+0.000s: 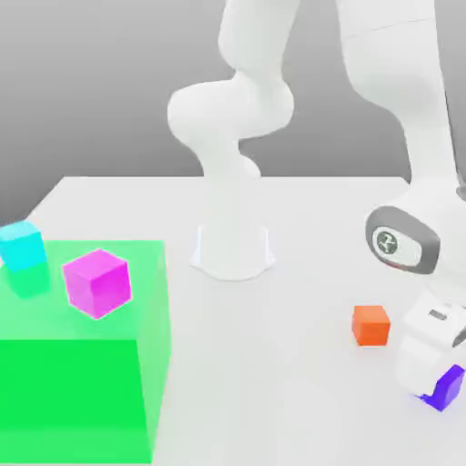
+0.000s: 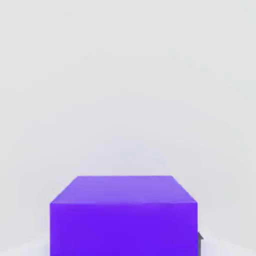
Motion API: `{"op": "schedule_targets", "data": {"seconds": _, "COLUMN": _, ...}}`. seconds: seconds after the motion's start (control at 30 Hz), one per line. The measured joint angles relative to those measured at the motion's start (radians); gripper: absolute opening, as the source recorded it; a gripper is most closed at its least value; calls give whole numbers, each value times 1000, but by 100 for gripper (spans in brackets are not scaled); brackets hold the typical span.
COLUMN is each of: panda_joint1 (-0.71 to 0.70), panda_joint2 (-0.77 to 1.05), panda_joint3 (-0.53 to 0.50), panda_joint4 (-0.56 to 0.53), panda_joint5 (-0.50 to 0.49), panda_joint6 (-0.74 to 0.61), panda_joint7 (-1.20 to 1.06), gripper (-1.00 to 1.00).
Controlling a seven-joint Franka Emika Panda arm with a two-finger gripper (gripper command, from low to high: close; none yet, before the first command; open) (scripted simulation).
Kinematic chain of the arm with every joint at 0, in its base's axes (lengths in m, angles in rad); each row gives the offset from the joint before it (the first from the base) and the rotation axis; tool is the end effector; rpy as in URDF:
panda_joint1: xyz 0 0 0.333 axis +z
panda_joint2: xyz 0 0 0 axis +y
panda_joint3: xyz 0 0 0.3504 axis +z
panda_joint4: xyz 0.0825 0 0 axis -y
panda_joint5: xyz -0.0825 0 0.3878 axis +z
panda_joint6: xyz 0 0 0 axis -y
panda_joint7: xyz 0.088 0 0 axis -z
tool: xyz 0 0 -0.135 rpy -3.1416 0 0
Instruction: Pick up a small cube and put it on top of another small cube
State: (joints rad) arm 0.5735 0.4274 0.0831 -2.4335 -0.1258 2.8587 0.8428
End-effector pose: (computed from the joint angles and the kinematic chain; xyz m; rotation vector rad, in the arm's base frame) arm 0.3863 0.3092 0.1336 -3.1392 0.1144 -0.0021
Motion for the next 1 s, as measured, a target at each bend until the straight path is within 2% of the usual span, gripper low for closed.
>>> {"op": "schedule_targets", "data": {"seconds": 0.17, "panda_joint1": -25, "panda_joint2": -158, "panda_joint3": 35, "panda_joint4": -34, "panda_joint5": 47, "panda_joint6": -124, "panda_joint7": -43, "gripper": -100}}
{"op": "schedule_targets", "data": {"seconds": 0.4, "panda_joint1": -76, "panda_joint2": -306, "panda_joint3": 121, "panda_joint4": -160, "panda_joint5": 129, "panda_joint6": -154, "panda_joint7": -423, "gripper": -100}}
{"op": "schedule_targets", "data": {"seconds": 0.57, "panda_joint1": -65, "panda_joint2": -411, "panda_joint3": 147, "panda_joint4": -254, "panda_joint5": 193, "panda_joint6": -165, "panda_joint7": -720, "gripper": -100}}
{"op": "schedule_targets", "data": {"seconds": 0.77, "panda_joint1": -10, "panda_joint2": -541, "panda_joint3": 126, "panda_joint4": -367, "panda_joint5": 236, "panda_joint6": -178, "panda_joint7": -1050, "gripper": -100}}
{"op": "schedule_targets", "data": {"seconds": 0.93, "panda_joint1": 41, "panda_joint2": -649, "panda_joint3": 100, "panda_joint4": -463, "panda_joint5": 227, "panda_joint6": -185, "panda_joint7": -1292, "gripper": -100}}
{"op": "schedule_targets", "data": {"seconds": 1.0, "panda_joint1": 45, "panda_joint2": -626, "panda_joint3": 98, "panda_joint4": -478, "panda_joint5": 216, "panda_joint6": -146, "panda_joint7": -1327, "gripper": -100}}
